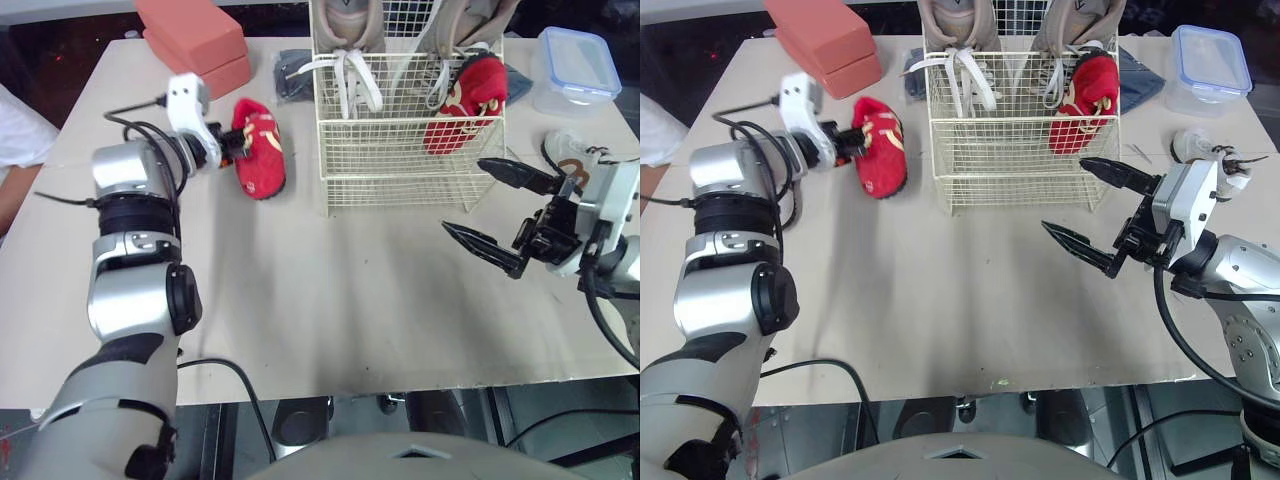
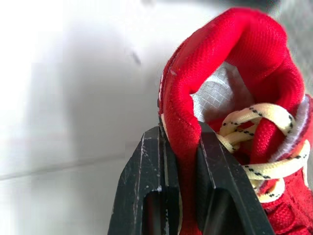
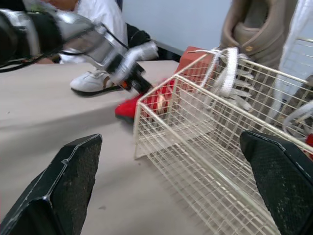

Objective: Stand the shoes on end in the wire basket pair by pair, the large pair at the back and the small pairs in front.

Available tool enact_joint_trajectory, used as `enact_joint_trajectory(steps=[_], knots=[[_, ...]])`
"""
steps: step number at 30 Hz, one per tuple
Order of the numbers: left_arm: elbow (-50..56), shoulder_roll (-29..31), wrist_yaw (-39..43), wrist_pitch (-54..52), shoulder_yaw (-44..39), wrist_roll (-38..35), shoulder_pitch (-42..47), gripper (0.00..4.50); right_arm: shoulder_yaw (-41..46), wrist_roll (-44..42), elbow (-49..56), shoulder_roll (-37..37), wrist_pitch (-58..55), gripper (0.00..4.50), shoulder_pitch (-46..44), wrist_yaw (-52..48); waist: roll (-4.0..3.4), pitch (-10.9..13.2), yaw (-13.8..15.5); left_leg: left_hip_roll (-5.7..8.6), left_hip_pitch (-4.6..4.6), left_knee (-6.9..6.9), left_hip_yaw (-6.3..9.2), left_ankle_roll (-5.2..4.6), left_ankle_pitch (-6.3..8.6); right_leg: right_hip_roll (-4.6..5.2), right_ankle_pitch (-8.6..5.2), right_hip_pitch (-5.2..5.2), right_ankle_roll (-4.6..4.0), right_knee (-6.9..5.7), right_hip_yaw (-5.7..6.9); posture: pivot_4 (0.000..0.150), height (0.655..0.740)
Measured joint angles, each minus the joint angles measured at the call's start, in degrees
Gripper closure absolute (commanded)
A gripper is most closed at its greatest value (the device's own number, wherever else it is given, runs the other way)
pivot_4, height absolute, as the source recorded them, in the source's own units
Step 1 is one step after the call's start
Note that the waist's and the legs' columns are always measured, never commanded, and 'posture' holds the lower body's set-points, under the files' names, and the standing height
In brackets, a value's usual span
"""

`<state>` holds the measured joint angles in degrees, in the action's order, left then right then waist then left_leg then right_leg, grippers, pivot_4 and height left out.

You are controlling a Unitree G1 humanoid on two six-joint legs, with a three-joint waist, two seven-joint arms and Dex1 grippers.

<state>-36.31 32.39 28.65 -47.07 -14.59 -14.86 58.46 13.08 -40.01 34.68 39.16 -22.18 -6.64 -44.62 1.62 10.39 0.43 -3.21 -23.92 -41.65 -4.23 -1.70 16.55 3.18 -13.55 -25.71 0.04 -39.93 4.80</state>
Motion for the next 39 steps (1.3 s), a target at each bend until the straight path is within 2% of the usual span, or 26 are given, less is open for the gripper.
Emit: enact_joint_trajectory(steps=[3, 8, 12, 14, 16, 19, 27, 39], knots=[[14.0, -1.4, -3.5, -0.5, -5.1, -3.6, -3.2, 4.37, -0.1, -0.8, -1.1, -0.3, 0.0, 0.0, -1.6, 0.0, 0.01, 0.0, 0.5, 0.02, -0.01, -0.07, 0.03, 0.0, 0.0, 0.05, 0.0, 0.05, 0.0, 0.0, 0.04, 0.15, 0.686], [35.3, -7.8, -8.9, 1.5, -10.8, -10.2, -5.6, 4.37, 0.0, -1.2, -3.5, -1.0, 0.3, 0.0, -3.7, 0.0, 0.02, 0.0, 0.7, 0.04, -0.06, -0.38, 0.1, -0.01, 0.01, 0.09, 0.03, 0.17, 0.02, -0.05, 0.09, 0.15, 0.686], [42.9, -11.8, -11.1, 7.2, -9.5, -11.2, -5.8, 4.37, 0.3, -1.2, -4.6, -1.7, 0.7, 0.0, -4.7, 0.3, 0.01, 0.0, 0.6, 0.05, 0.01, -0.39, 0.1, -0.01, 0.01, 0.05, 0.03, 0.22, 0.03, -0.13, 0.07, 0.15, 0.686], [44.5, -14.5, -12.1, 13.0, -6.1, -9.5, -6.1, 4.37, 0.3, -1.1, -4.8, -2.3, 1.2, 0.0, -5.3, 0.8, 0.01, 0.0, 0.6, 0.06, 0.03, -0.39, 0.1, -0.01, 0.01, -0.05, 0.03, 0.23, 0.03, -0.14, 0.08, 0.15, 0.686], [44.4, -15.6, -12.5, 17.0, -3.7, -7.6, -6.6, 4.37, 0.4, -1.0, -4.8, -2.3, 1.2, 0.0, -5.3, 0.9, 0.01, 0.0, 0.6, 0.06, 0.04, -0.39, 0.08, -0.02, 0.01, -0.06, 0.03, 0.23, 0.03, -0.13, 0.06, 0.15, 0.686], [41.6, -20.5, -15.1, 25.5, -0.9, -4.4, -6.6, 4.37, 0.5, -0.8, -4.7, -2.4, 1.3, 0.0, -5.1, 1.6, 0.02, 0.0, 0.7, 0.08, 0.0, -0.4, 0.09, -0.03, 0.02, -0.09, 0.04, 0.23, 0.03, -0.09, 0.08, 0.15, 0.686], [29.1, -30.3, -20.9, 49.3, 6.6, 5.7, -7.7, 4.37, 3.4, -1.0, -2.7, -3.8, 1.3, 0.0, -1.9, 5.9, 0.03, 0.0, 0.8, 0.1, -0.03, -0.35, 0.09, -0.06, 0.03, -0.14, 0.03, 0.22, 0.04, -0.04, 0.09, 0.15, 0.686], [16.8, -31.9, -26.0, 69.0, 10.8, 14.4, -9.6, 4.37, 5.3, -1.2, 0.3, -7.1, 2.6, 0.0, 2.2, 10.0, 0.02, 0.0, 1.3, 0.1, 0.01, -0.39, 0.1, -0.34, 0.2, -0.16, 0.04, 0.25, 0.06, -0.06, 0.13, 0.15, 0.686]])
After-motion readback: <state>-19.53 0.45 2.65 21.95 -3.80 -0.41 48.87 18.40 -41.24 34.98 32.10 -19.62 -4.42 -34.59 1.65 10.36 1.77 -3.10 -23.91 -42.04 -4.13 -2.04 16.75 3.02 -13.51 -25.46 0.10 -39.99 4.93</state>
